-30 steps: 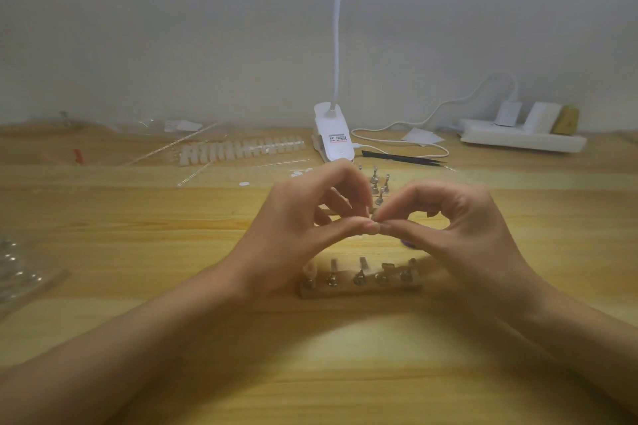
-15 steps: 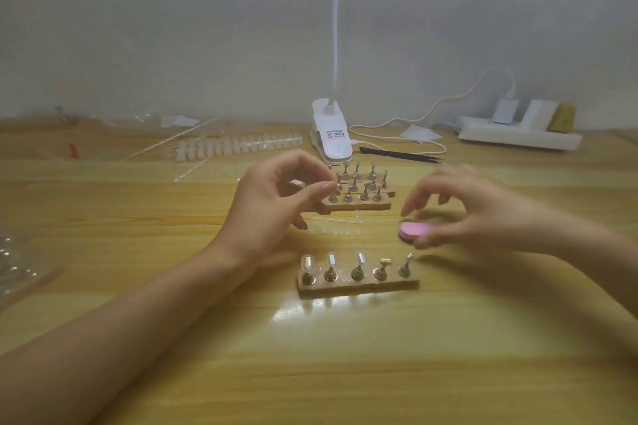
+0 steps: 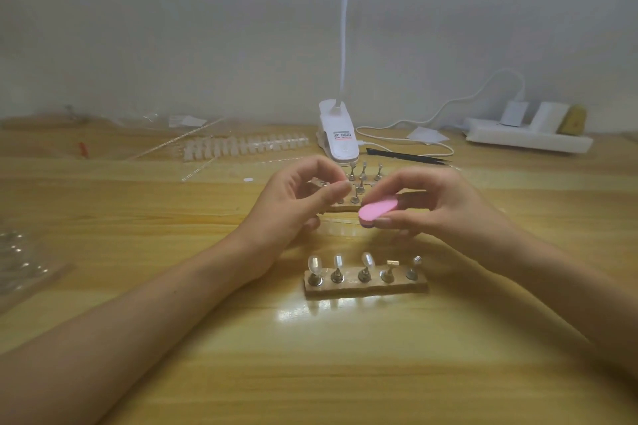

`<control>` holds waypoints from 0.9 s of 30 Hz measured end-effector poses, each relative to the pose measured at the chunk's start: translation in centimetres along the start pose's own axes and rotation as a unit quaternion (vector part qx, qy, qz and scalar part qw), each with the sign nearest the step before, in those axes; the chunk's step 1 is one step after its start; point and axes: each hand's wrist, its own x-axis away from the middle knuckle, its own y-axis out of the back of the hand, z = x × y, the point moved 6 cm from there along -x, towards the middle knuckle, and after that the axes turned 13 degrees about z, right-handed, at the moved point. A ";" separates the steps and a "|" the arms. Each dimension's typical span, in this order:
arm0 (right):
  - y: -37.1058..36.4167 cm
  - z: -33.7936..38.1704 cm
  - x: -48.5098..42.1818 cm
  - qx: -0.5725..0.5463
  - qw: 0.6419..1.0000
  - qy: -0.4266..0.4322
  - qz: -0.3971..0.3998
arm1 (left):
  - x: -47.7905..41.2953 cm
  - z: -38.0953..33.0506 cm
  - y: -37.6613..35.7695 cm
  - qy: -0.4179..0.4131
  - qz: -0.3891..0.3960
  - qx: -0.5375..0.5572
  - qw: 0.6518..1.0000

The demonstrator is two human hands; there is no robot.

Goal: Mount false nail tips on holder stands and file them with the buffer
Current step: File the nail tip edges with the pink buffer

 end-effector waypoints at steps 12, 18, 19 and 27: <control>-1.0 -2.4 -0.3 -0.183 0.983 -0.009 -0.031 | 0.0 0.3 -0.7 -0.010 0.019 -0.039 0.999; -0.7 -2.3 -0.4 -0.206 0.977 -0.006 -0.061 | 0.1 -0.1 -0.5 -0.029 0.000 -0.067 0.997; -1.0 -2.2 -0.4 -0.182 0.983 -0.012 -0.038 | 0.1 -0.1 -0.5 -0.030 -0.001 -0.073 0.997; -1.6 -2.0 -0.5 -0.169 0.986 -0.006 -0.011 | 0.1 -0.2 -0.5 -0.028 -0.009 -0.099 0.995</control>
